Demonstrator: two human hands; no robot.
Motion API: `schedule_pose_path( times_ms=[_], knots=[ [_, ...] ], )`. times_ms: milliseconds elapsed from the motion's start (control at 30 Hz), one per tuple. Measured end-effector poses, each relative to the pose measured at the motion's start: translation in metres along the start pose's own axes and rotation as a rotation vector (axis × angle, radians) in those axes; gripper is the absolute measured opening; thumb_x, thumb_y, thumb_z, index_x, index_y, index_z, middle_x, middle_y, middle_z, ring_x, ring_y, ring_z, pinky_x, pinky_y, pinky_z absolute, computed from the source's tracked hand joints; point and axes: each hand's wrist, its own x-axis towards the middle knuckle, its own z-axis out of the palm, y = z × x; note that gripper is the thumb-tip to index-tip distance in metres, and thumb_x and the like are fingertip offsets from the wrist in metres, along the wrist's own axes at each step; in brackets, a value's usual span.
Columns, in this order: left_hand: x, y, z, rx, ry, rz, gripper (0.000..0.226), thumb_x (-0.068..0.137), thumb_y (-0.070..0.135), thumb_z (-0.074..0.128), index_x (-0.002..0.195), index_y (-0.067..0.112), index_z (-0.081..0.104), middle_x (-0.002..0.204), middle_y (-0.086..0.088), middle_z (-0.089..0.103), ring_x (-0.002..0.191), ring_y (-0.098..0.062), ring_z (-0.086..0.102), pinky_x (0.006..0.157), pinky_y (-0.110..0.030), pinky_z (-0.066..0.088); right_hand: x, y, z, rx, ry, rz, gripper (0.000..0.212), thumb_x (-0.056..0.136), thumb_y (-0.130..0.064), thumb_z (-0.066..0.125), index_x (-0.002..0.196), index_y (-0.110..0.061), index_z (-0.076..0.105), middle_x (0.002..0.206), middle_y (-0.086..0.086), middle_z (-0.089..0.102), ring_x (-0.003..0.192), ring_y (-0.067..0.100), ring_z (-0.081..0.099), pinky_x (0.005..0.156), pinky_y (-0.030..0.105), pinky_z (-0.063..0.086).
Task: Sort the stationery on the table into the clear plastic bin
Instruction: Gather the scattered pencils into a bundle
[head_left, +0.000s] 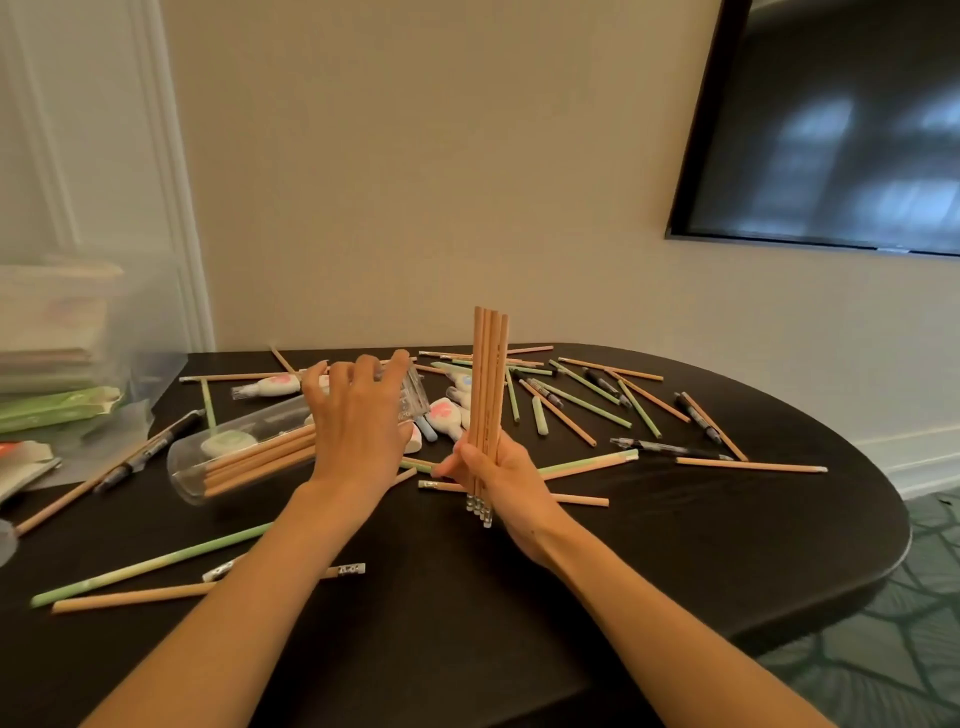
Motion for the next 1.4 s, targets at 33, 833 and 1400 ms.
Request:
schedule_pose_path(
  times_ms=[33,833,1400],
  knots=[
    [0.000,-0.001,0.001,-0.008,0.001,-0.003,0.066,0.086,0.034,0.062,0.142,0.028,0.027,0.138,-0.003,0.041,0.131,-0.024,0.032,0.109,-0.042,0.012,0.001,-0.001,-0.001,0.007,-0.001,0.009,0.016,0.100,-0.014,0.038,0.097,-0.019,0.052,0.079,-0.001,0.066,0.088,0.010,0.065,0.083,0.021,0.049],
    [0.003,-0.016,-0.002,-0.209,0.060,0.036,0.069,0.083,0.023,0.067,0.142,0.033,0.031,0.139,0.005,0.040,0.132,-0.017,0.029,0.107,-0.034,0.001,0.041,-0.048,-0.045,-1.639,0.040,-0.210,0.041,0.091,-0.007,0.054,0.128,-0.021,0.043,0.123,0.006,0.057,0.112,0.025,0.051,0.100,0.039,0.036],
    [-0.004,-0.007,0.002,-0.187,0.042,0.083,0.065,0.084,0.024,0.065,0.141,0.030,0.033,0.139,0.007,0.040,0.130,-0.016,0.030,0.103,-0.032,0.000,0.031,-0.052,0.014,-0.576,-0.068,0.082,0.050,0.094,0.004,0.041,0.140,-0.012,0.032,0.134,0.007,0.046,0.112,0.017,0.050,0.081,0.017,0.045]
  ],
)
